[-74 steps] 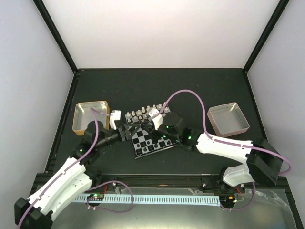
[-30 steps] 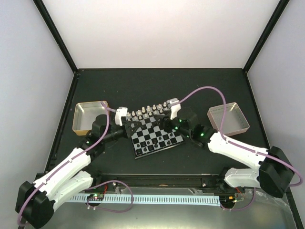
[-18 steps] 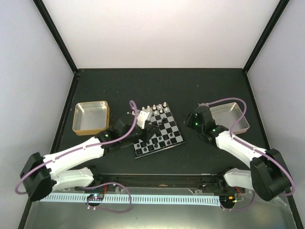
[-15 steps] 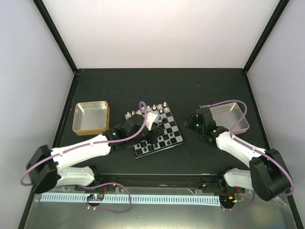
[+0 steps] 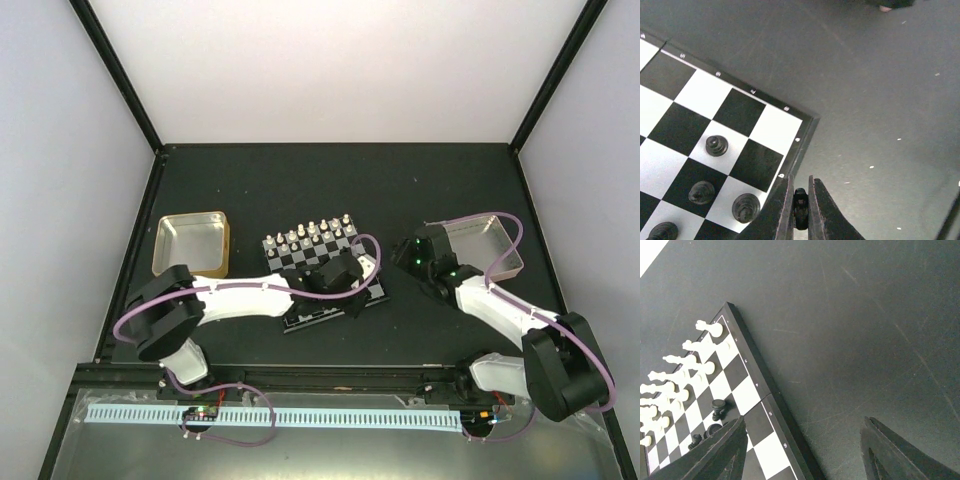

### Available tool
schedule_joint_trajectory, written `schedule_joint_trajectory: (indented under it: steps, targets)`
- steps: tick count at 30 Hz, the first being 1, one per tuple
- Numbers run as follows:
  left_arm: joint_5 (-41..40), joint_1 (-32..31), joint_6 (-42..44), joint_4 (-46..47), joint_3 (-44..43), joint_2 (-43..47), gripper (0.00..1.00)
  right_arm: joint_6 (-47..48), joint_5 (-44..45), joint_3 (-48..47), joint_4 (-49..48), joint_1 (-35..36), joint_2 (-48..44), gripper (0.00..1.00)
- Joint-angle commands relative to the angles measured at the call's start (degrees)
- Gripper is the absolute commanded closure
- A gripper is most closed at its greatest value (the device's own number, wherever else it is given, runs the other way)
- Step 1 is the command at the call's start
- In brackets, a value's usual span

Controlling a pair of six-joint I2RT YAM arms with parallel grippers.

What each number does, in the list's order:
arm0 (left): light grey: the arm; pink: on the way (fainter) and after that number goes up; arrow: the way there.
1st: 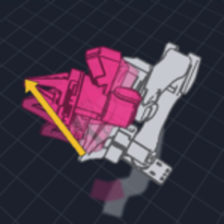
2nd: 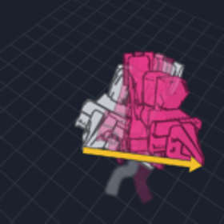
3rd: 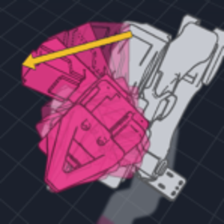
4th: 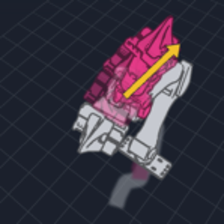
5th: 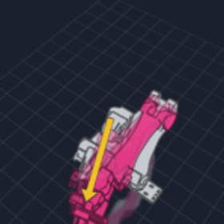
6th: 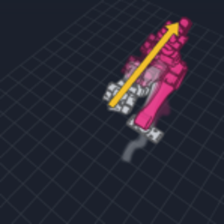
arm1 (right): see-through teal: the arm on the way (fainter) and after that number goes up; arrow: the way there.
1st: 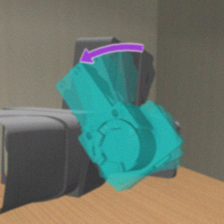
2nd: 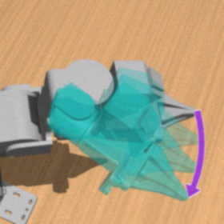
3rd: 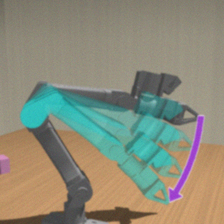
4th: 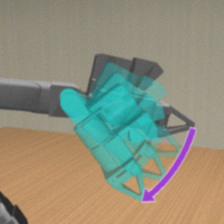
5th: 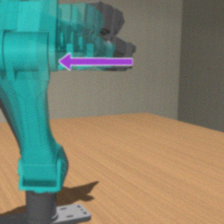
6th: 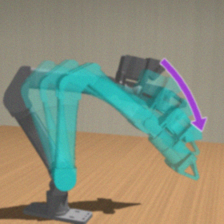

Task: Set up the chess pieces on the board
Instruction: Place the chess piece on the chessboard.

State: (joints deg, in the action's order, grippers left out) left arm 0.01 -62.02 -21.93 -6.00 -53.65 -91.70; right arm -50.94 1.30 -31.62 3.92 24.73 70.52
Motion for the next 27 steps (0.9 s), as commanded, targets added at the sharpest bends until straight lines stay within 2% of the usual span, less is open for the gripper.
schedule_joint_trajectory:
  steps: [1, 16, 27]
  targets:
    - [-3.6, -0.5, 1.5, 0.5, -3.1, -3.8, 0.98, 0.3, 0.3, 0.6, 0.3, -0.7, 0.1, 0.38]
    - [-9.8, -0.5, 0.2, -1.7, -7.4, -10.4, 0.97, 0.2, -1.4, 0.5, -0.3, -0.9, 1.9, 0.38]
    - [-8.9, -0.5, 0.4, -1.3, -7.8, -12.9, 0.93, 0.4, -2.2, 0.3, -0.4, -1.1, 2.4, 0.38]
